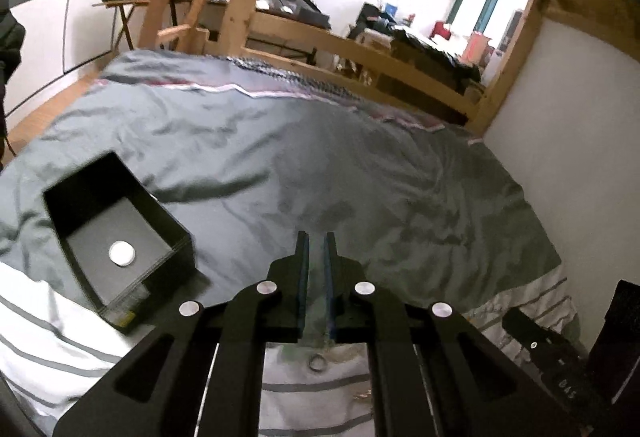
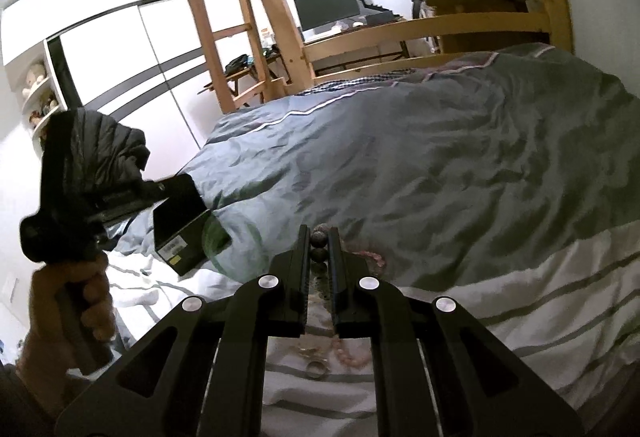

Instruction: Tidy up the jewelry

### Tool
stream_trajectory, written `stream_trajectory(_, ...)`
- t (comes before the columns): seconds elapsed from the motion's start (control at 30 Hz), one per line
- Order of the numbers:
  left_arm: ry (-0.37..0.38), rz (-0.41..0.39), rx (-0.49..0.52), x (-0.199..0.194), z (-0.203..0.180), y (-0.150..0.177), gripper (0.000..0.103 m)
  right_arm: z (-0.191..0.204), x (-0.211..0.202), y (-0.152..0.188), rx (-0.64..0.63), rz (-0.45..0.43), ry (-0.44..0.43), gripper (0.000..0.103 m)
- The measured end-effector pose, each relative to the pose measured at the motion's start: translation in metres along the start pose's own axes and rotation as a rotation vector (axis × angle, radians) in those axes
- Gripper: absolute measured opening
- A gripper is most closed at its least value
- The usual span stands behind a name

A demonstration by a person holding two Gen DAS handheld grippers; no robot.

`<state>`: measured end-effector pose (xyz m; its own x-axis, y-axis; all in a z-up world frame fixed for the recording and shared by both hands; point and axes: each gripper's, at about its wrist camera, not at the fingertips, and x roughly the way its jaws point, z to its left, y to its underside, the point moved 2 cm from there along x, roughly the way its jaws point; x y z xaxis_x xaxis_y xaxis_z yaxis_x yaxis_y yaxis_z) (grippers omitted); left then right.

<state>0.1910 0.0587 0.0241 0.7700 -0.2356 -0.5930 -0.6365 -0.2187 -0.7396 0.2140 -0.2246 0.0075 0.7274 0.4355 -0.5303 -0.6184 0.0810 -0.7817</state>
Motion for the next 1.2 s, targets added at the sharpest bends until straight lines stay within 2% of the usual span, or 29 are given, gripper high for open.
stream_trajectory(0.2,-0.002,-0.016,-0.007,-0.017,0.025,-0.017,0.006,0.037,0.017,-0.013,-0.047,0.005,-0.029,0.009)
stream_trajectory(0.27,0.007,0.053,-0.003,-0.007,0.031,-0.013,0.007,0.048,0.020,-0.016,-0.057,0.002,-0.039,0.009)
stream_trajectory(0.3,0.013,0.080,-0.012,0.000,0.034,-0.007,0.012,0.054,0.022,-0.017,-0.062,0.000,-0.045,0.009)
stream_trajectory(0.33,0.016,0.105,-0.019,0.007,0.036,0.000,0.030,0.058,0.024,-0.017,-0.067,-0.002,-0.050,0.009)
stream_trajectory(0.37,-0.001,0.151,-0.027,0.022,0.039,0.011,0.042,0.060,0.025,-0.015,-0.069,0.000,-0.054,0.009)
stream_trajectory(0.4,-0.033,0.194,-0.033,0.036,0.039,0.022,0.057,0.062,0.028,-0.013,-0.072,0.006,-0.056,0.009)
stream_trajectory(0.47,-0.077,0.260,-0.017,0.062,0.038,0.038,0.058,0.062,0.032,-0.008,-0.074,0.017,-0.056,0.009)
stream_trajectory(0.53,-0.168,0.310,0.029,0.087,0.036,0.051,0.060,0.059,0.034,-0.001,-0.065,0.030,-0.059,0.009)
stream_trajectory(0.6,-0.309,0.346,0.072,0.112,0.041,0.062,0.063,0.055,0.032,0.003,-0.056,0.034,-0.061,0.009)
stream_trajectory(0.67,-0.333,0.417,0.031,0.132,0.052,0.075,0.063,0.051,0.029,0.004,-0.053,0.032,-0.057,0.009)
stream_trajectory(0.73,-0.330,0.427,0.021,0.136,0.054,0.080,0.059,0.045,0.023,0.003,-0.036,0.025,-0.062,0.009)
stream_trajectory(0.77,-0.324,0.428,0.027,0.134,0.052,0.079,0.053,0.044,0.020,0.002,-0.031,0.020,-0.063,0.009)
stream_trajectory(0.83,-0.264,0.418,-0.006,0.126,0.052,0.073,0.024,0.041,0.015,-0.002,-0.024,0.007,-0.062,0.009)
stream_trajectory(0.93,-0.208,0.418,-0.070,0.120,0.059,0.069,0.009,0.041,0.011,-0.008,-0.020,-0.008,-0.065,0.009)
stream_trajectory(1.2,-0.097,0.381,-0.097,0.105,0.050,0.060,0.009,0.052,0.011,-0.016,-0.042,-0.016,-0.065,0.009)
